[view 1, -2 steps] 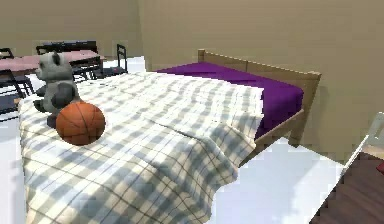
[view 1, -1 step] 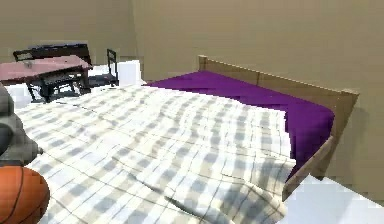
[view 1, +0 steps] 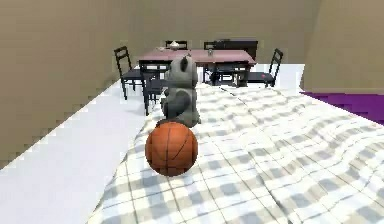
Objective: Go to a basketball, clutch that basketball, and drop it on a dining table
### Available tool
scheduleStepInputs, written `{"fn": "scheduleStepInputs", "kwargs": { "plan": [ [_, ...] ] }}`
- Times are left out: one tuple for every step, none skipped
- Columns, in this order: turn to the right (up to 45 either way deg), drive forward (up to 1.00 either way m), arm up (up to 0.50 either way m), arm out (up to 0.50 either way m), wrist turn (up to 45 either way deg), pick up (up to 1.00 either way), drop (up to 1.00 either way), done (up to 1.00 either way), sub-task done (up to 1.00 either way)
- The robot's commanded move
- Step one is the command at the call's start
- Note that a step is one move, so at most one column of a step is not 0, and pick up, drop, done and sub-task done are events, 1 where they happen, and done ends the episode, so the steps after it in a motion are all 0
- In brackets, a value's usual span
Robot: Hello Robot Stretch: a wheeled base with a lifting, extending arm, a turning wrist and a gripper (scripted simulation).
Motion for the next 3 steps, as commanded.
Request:
{"fn": "scheduleStepInputs", "kwargs": {
  "plan": [
    [-45.0,0.0,0.0,0.0,0.0,0.0,0.0,0.0,0.0],
    [-45.0,0.0,0.0,0.0,0.0,0.0,0.0,0.0,0.0],
    [0.0,0.0,0.5,0.0,0.0,0.0,0.0,0.0,0.0]
  ]
}}
